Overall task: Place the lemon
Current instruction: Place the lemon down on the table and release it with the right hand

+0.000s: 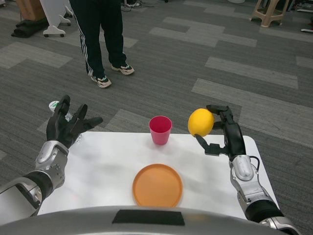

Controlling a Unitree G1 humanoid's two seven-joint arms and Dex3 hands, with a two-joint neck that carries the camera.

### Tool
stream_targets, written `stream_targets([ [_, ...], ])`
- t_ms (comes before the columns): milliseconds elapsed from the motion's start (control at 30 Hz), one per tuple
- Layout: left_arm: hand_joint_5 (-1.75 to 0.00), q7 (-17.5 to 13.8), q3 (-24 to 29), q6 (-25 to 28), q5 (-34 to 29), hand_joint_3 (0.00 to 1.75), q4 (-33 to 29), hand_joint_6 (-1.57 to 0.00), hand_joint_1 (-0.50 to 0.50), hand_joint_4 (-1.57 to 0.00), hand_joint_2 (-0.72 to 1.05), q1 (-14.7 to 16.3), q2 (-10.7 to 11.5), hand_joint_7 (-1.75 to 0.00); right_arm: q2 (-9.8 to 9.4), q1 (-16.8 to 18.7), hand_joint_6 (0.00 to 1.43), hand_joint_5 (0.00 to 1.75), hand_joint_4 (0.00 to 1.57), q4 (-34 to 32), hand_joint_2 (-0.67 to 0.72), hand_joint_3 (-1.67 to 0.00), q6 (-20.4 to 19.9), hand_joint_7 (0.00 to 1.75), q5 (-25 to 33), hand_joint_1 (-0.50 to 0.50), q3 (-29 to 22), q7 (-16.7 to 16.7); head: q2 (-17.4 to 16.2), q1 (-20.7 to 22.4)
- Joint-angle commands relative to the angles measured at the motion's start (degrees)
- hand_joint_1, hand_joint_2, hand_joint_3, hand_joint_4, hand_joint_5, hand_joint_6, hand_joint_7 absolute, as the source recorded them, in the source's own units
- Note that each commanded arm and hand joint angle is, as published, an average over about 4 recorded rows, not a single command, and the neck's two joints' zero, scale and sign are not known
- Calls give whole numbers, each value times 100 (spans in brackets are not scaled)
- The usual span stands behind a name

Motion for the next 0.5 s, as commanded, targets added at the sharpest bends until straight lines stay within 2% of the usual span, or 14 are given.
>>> stream_targets([
  [33,0,-18,30,-25,16,9,-8,0,50,-4,105,10,-12,0,-84,-26,43,175,3,117,-60,-119,-49,133,41,-31,82,104,-99,-41],
  [333,0,-23,23,-25,20,9,12,0,50,-4,105,10,-10,0,-133,-8,39,175,3,251,-60,-119,-49,133,45,-33,253,277,-315,-174],
  [500,0,-23,21,-25,25,9,18,0,50,-4,105,10,-12,0,-179,-8,35,170,3,313,-59,-119,-49,133,45,-29,293,381,-393,-236],
])
